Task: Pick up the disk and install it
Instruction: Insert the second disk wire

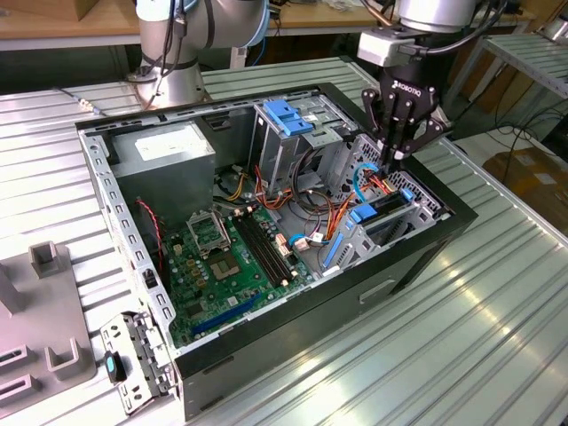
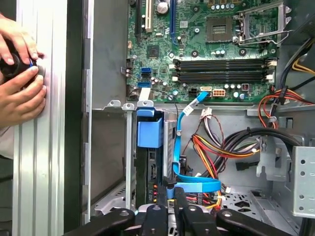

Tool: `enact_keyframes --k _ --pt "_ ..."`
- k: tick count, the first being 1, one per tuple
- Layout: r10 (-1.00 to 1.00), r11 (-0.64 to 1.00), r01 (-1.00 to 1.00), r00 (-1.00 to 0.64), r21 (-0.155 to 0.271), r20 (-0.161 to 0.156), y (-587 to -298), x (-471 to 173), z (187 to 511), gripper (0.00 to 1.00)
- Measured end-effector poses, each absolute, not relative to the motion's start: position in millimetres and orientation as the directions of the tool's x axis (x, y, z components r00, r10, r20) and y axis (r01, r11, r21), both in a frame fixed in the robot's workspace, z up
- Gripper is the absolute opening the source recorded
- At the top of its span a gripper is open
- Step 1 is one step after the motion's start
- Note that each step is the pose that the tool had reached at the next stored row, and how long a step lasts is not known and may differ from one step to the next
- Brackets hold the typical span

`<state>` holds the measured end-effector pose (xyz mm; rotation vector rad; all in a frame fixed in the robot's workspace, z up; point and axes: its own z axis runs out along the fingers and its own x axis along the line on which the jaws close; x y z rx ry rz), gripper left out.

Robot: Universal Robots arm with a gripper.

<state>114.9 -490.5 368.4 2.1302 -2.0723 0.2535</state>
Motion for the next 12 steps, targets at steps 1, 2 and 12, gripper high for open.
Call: enact_keyframes --k 1,2,12 --pt "-0.973 -0.028 -1.0 0.026 -0.004 0.231 -491 115 368 0.16" --pt "-0.973 -0.028 -1.0 0.026 -0.004 0.23 -491 115 367 0.16" --pt "-0.987 -0.029 -1.0 0.027 -0.008 0.157 -504 114 364 0.16"
